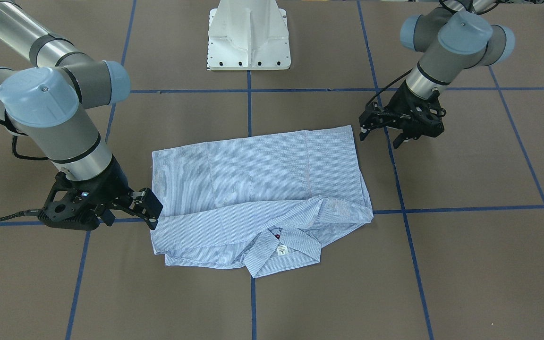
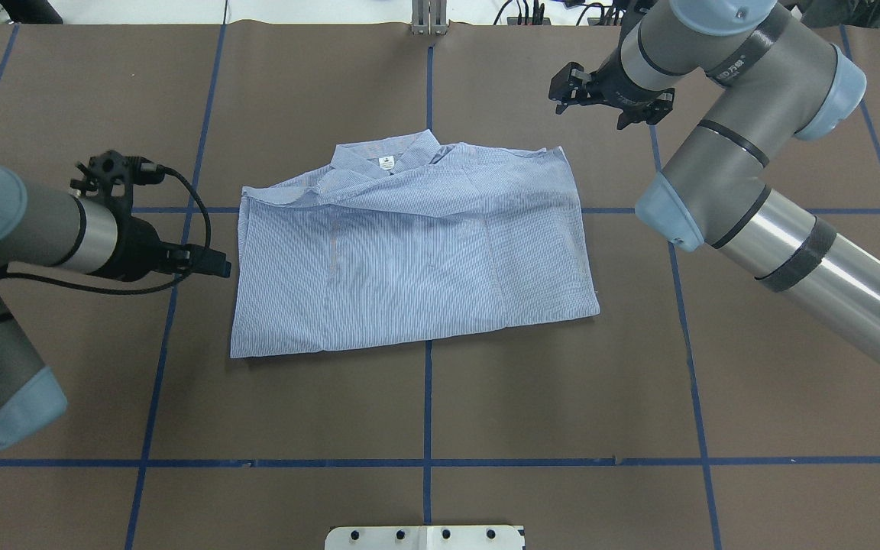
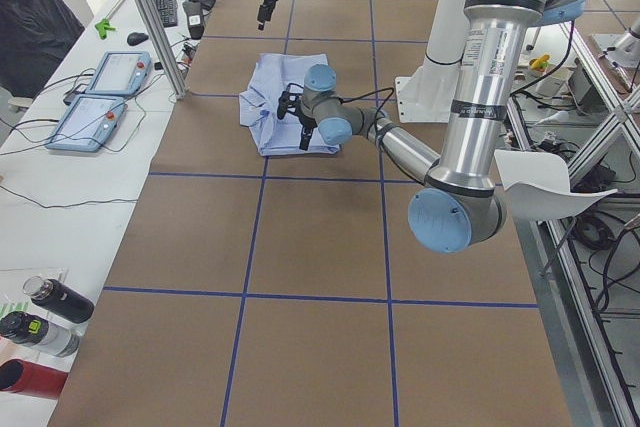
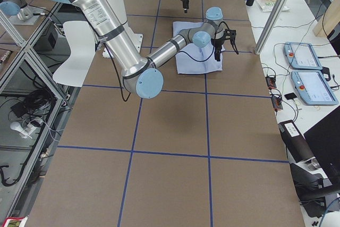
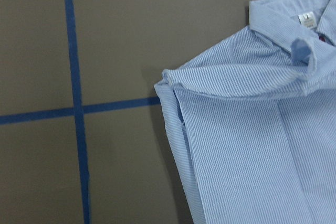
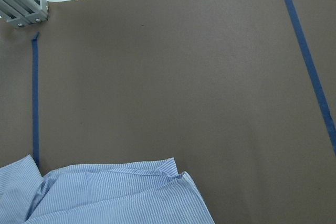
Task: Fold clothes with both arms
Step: 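Lower the left gripper to the folded shirt's side edge nearest it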
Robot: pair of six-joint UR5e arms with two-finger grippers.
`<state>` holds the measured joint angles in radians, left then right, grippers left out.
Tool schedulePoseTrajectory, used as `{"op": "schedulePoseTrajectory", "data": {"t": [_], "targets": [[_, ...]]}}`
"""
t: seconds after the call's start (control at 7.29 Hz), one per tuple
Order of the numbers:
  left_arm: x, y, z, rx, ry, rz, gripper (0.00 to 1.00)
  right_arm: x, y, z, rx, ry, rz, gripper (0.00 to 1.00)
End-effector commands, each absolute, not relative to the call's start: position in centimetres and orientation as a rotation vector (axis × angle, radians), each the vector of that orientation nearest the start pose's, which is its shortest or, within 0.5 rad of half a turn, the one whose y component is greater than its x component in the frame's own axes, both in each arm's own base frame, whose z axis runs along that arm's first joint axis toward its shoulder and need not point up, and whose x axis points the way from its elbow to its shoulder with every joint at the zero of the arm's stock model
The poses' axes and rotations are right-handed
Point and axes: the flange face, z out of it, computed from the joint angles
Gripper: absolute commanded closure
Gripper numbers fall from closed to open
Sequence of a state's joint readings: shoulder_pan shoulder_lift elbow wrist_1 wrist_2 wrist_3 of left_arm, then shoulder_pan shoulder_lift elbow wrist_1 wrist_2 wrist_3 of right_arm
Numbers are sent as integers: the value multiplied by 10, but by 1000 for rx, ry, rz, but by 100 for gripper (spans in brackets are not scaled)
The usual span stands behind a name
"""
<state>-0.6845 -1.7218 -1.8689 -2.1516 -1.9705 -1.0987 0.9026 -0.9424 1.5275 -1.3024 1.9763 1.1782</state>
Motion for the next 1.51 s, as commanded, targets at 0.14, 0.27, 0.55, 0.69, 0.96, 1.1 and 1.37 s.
{"op": "schedulePoseTrajectory", "data": {"t": [0.14, 0.27, 0.55, 0.69, 0.96, 1.1, 1.37], "targets": [[412, -376, 386, 224, 1054, -36, 0, -366, -614, 279, 203, -902, 298, 0], [423, -373, 397, 220, 1033, -34, 0, -366, -614, 279, 202, -901, 299, 0], [440, -364, 409, 209, 1009, -16, 0, -366, -614, 279, 203, -902, 298, 0], [440, -364, 404, 211, 1020, -17, 7, -366, -614, 279, 204, -901, 299, 0], [442, -363, 391, 182, 1049, -59, 62, -365, -614, 280, 205, -899, 300, 0], [445, -362, 389, 179, 1054, -59, 74, -365, -614, 280, 206, -900, 302, 0], [450, -354, 388, 171, 1057, -46, 100, -365, -615, 280, 207, -898, 301, 0]]}}
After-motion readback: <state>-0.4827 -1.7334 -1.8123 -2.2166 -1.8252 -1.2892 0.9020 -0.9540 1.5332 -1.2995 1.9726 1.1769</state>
